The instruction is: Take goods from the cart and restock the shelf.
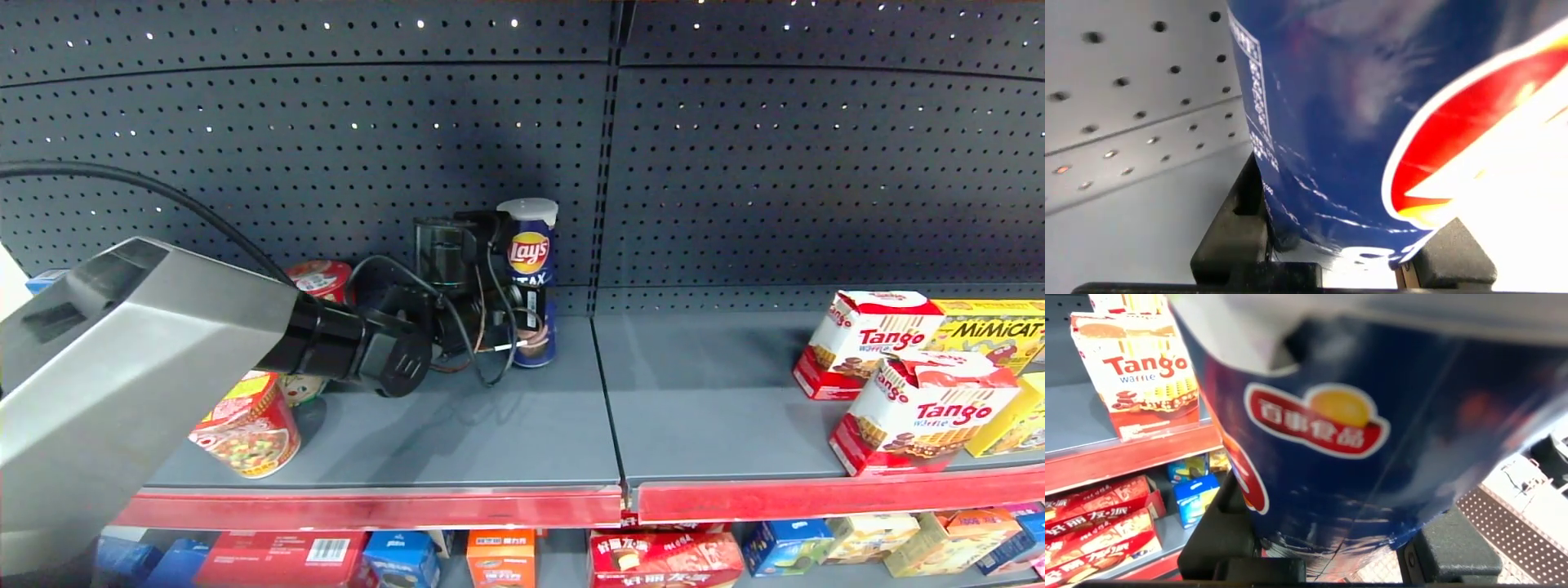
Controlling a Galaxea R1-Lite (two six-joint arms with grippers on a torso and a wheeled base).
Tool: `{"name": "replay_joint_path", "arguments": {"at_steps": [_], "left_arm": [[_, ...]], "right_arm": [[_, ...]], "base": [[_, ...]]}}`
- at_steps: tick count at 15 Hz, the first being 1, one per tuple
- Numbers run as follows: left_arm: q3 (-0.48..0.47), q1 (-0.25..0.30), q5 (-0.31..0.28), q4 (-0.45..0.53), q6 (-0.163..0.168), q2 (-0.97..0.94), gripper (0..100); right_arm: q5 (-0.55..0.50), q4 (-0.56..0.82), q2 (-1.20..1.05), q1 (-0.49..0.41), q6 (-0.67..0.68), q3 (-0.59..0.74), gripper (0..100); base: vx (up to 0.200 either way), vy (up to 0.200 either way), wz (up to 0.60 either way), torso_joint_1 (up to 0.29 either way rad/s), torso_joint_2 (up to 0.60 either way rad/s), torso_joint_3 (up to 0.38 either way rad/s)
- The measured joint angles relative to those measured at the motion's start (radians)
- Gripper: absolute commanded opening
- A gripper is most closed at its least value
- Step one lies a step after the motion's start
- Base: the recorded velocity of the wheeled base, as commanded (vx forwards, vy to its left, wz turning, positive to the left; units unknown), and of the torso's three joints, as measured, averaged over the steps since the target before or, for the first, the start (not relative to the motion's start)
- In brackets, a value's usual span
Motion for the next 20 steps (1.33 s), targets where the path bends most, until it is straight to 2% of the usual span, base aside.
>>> {"name": "replay_joint_path", "arguments": {"at_steps": [8,15,16,18,20], "left_arm": [[0.206,-0.034,0.041,-0.002,0.0,-0.176,0],[0.381,-0.067,0.045,-0.004,-0.003,-0.314,0],[0.404,-0.076,0.045,-0.006,-0.008,-0.328,0],[0.457,-0.107,0.054,-0.014,-0.046,-0.352,0],[0.475,-0.127,0.06,-0.022,-0.051,-0.363,0]], "right_arm": [[0.001,0.0,-0.028,0.006,-0.001,-0.004,0],[0.001,0.018,-0.052,0.009,0.0,-0.007,0],[0.001,0.021,-0.056,0.009,0.0,-0.009,0],[0.001,0.027,-0.07,0.009,0.0,-0.011,0],[0.001,0.04,-0.081,0.009,0.0,-0.013,0]], "base": [[0.0,0.0,0.0,0.0,0.0,0.0],[0.0,0.0,0.0,0.0,0.0,0.0],[0.0,0.0,0.0,0.0,0.0,0.0],[0.0,0.0,0.0,0.0,0.0,0.0],[0.0,0.0,0.0,0.0,0.0,0.0]]}}
